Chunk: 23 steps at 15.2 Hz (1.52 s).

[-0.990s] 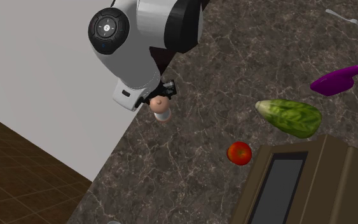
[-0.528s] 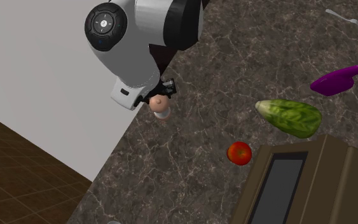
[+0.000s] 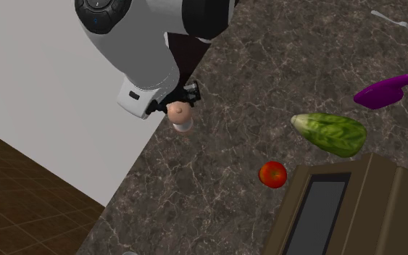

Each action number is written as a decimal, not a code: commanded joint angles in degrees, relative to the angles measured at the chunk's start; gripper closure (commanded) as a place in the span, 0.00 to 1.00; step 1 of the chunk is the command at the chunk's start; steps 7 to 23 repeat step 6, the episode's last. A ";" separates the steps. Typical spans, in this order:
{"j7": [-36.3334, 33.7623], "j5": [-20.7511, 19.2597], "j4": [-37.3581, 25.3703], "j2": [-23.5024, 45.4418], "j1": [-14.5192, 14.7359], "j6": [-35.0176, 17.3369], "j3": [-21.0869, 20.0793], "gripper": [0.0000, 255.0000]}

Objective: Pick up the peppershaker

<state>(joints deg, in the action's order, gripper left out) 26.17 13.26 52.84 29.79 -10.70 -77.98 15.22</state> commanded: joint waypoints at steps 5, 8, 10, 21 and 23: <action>-1.28 1.58 -15.26 6.37 -2.66 8.72 -0.74 1.00; -1.29 1.57 -15.26 6.37 -2.66 8.72 -0.75 1.00; -1.29 1.57 -15.26 6.37 -2.66 8.72 -0.75 1.00; -1.29 1.57 -15.26 6.37 -2.66 8.72 -0.75 1.00; -1.29 1.57 -15.26 6.37 -2.66 8.72 -0.75 1.00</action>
